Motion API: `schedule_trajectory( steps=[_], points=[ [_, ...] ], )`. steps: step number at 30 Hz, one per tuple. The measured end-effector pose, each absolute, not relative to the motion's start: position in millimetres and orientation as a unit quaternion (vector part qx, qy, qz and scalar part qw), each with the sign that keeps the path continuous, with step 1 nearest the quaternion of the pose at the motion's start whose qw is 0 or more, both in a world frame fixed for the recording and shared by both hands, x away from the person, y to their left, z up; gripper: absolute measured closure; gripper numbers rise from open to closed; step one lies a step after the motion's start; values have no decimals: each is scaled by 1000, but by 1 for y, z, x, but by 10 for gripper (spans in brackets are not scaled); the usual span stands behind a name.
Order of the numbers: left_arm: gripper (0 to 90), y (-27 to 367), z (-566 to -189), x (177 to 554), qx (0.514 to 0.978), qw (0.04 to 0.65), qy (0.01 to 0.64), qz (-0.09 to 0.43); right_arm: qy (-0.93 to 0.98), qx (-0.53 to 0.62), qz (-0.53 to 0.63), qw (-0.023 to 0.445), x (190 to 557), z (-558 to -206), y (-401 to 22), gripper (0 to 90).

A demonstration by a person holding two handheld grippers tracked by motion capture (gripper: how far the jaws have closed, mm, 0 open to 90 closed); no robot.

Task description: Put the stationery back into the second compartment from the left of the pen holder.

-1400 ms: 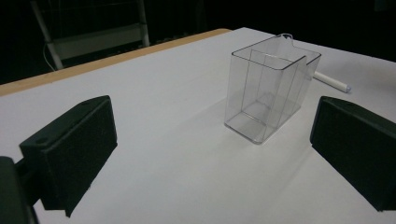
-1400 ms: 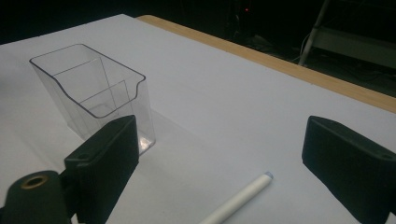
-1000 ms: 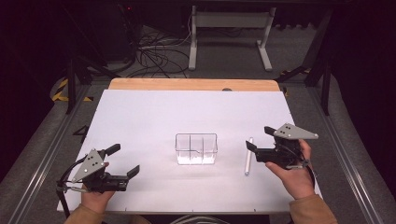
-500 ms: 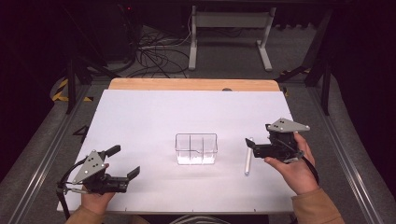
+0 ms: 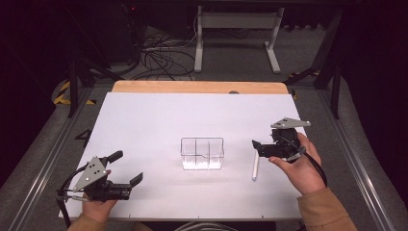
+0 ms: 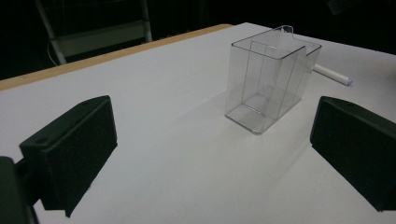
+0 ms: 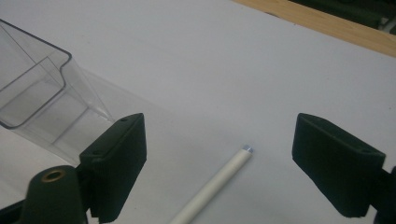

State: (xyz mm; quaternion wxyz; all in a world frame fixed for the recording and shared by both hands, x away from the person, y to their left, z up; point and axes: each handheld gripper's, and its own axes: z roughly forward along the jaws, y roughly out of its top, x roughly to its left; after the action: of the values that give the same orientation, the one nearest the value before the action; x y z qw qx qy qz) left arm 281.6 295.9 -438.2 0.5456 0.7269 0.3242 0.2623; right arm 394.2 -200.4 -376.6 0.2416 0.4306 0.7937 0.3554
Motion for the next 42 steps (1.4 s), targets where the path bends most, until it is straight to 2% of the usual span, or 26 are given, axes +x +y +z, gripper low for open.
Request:
schedule_trajectory(
  steps=[3,8,13,19,38,42],
  points=[
    [15,296,-438,281,726,547,323,263,792,443,350,233,397,-376,-199,207],
    [16,296,-439,281,724,549,325,263,776,498,341,186,402,-375,-197,312],
    [16,296,-439,281,727,545,323,264,767,542,312,144,414,-377,-195,332],
    [17,296,-439,281,728,545,323,262,760,578,274,118,426,-383,-191,361],
    [20,294,-439,283,730,544,320,262,736,638,207,87,449,-396,-188,438],
    [22,293,-440,284,733,540,319,263,727,654,193,78,453,-400,-186,496]
  ],
)
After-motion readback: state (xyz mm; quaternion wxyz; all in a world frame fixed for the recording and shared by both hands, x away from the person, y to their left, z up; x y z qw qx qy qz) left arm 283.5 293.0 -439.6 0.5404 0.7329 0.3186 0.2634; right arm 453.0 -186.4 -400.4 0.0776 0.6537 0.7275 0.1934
